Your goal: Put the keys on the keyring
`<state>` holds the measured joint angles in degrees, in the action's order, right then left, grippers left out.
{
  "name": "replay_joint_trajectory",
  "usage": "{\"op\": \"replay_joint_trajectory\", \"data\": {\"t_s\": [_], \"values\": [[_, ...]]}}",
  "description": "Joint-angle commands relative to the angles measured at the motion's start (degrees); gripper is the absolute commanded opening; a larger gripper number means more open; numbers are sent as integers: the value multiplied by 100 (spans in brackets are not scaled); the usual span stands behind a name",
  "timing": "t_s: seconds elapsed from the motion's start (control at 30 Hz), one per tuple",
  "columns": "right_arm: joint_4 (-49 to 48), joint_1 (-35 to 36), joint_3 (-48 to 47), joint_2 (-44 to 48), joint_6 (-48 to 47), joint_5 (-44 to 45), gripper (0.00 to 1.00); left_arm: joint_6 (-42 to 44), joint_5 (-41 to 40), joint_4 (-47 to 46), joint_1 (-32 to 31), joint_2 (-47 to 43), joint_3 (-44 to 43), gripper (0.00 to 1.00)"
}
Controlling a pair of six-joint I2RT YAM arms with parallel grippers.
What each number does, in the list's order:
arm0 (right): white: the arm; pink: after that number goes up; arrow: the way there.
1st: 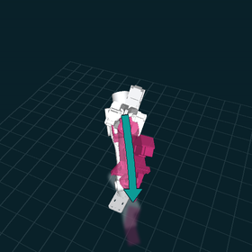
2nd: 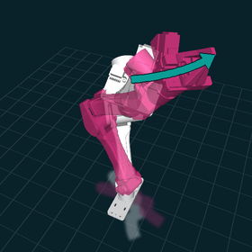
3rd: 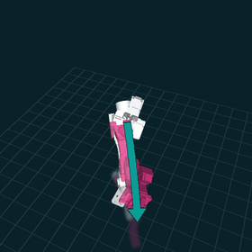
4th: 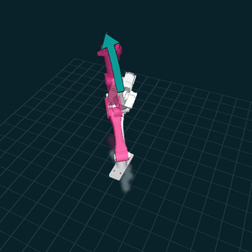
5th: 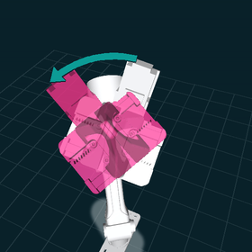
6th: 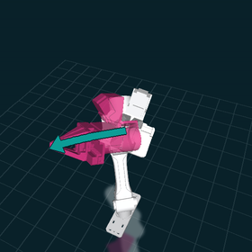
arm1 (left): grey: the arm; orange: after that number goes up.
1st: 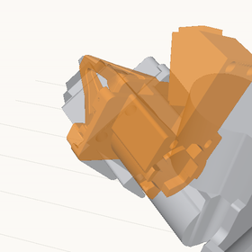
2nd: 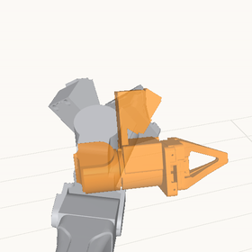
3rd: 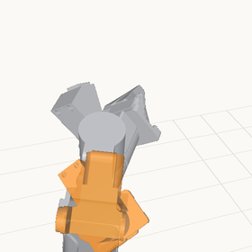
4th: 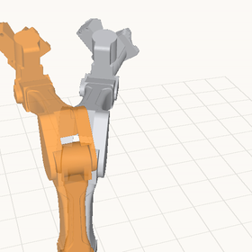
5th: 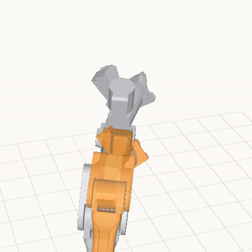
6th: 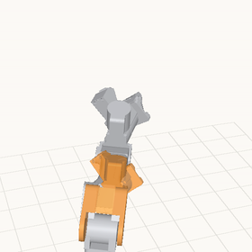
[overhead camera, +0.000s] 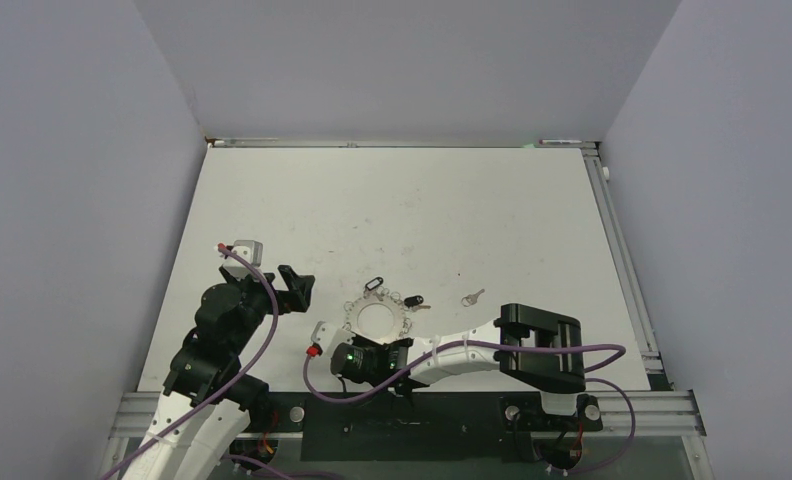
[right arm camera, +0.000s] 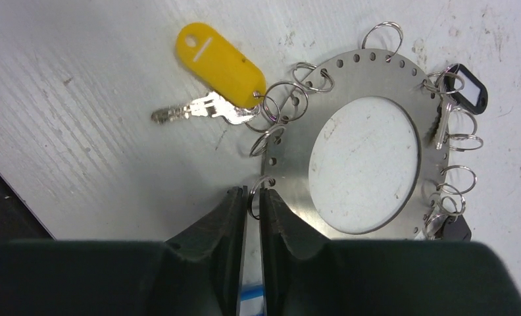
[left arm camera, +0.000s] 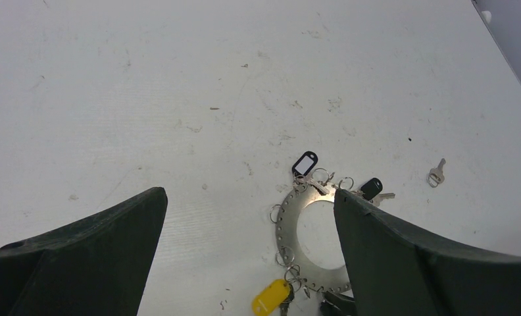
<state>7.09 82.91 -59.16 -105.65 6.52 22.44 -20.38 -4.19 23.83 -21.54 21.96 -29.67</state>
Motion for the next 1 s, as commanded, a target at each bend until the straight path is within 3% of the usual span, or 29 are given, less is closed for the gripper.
{"op": "replay_joint_trajectory", "data": {"t_s": [0.0,0.23,0.97], "values": [[71,5,0,-9,-45,102,9,52,74,-134,28,41,-197,96],[216,13,-73,106,-195,140,5,52,70,-135,27,60,-197,96],[338,-262,417,2095,-1002,-498,5,64,701,-574,19,-163,-220,96]]}}
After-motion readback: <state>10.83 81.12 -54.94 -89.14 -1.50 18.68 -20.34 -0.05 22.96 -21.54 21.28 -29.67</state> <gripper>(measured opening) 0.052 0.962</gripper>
